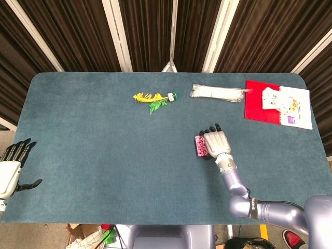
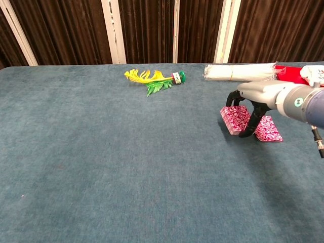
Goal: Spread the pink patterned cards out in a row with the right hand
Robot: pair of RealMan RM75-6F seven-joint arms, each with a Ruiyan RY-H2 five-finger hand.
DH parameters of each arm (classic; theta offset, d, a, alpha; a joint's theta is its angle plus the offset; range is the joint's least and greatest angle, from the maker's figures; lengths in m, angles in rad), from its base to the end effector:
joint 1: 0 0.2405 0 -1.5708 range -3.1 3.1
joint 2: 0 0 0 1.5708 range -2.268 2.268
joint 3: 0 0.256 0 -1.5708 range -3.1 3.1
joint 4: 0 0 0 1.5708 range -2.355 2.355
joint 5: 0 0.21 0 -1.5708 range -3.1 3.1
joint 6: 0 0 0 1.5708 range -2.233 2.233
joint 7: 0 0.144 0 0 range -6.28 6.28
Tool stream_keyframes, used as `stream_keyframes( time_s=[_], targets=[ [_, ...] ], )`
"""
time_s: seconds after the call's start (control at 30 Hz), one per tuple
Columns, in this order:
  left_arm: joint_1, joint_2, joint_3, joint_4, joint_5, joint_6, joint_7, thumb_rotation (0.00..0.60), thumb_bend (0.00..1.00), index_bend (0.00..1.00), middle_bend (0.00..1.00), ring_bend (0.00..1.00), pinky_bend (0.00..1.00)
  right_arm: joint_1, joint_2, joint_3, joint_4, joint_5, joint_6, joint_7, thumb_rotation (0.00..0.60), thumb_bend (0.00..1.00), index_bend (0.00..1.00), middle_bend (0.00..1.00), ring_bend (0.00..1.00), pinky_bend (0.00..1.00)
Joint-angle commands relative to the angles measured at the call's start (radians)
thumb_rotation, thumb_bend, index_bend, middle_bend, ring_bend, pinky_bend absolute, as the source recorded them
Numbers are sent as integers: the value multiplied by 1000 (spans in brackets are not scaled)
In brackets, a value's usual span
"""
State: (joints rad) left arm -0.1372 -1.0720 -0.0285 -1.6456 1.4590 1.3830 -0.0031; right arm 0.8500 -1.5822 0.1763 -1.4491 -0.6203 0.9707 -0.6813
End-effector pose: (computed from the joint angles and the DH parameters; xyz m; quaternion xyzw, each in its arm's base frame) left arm -0.3114 0.1917 0.1571 -0.6162 -0.4131 -0.3578 0.5671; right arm -0.1660 -0.3658 -0.0249 0.7236 -0.4175 0.2407 0.4941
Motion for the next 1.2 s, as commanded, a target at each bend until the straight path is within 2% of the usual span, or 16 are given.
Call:
stream_keyframes(
  time_s=[0.03,0.13,0.37,0.67,0.8,0.9,1.07,1.2],
  targets=[
    [0,0,0,0,1,0,0,600,0,0,0,0,0,6,-25,-10,17,1,4,-7,600,237,489,408,153,0],
    [-1,0,1,0,2,0,-1,600,0,0,0,0,0,11,-41,-15,20,-5,6,-13,600,238,423,387,119,0],
    [-1,1,1,-1,2,0,-4,600,0,0,0,0,0,19,-55,-34,21,18,7,-50,600,237,226,260,52,0],
    [0,0,-1,0,1,5,-4,600,0,0,0,0,0,17,-55,-39,20,22,14,-54,600,236,102,204,20,0],
    [0,0,-4,1,-4,5,-7,600,0,0,0,0,0,17,-54,-40,17,27,15,-57,600,237,121,204,20,0],
    [0,0,-3,1,-2,5,-6,600,0,0,0,0,0,17,-54,-44,17,29,17,-63,600,237,171,216,20,0],
    [0,0,-3,1,-3,5,-7,600,0,0,0,0,0,13,-54,-45,21,26,23,-59,600,237,333,309,66,0],
    [0,-1,-3,1,-2,5,-7,600,0,0,0,0,0,5,-54,-45,28,10,29,-47,600,237,373,330,88,0]
  ],
)
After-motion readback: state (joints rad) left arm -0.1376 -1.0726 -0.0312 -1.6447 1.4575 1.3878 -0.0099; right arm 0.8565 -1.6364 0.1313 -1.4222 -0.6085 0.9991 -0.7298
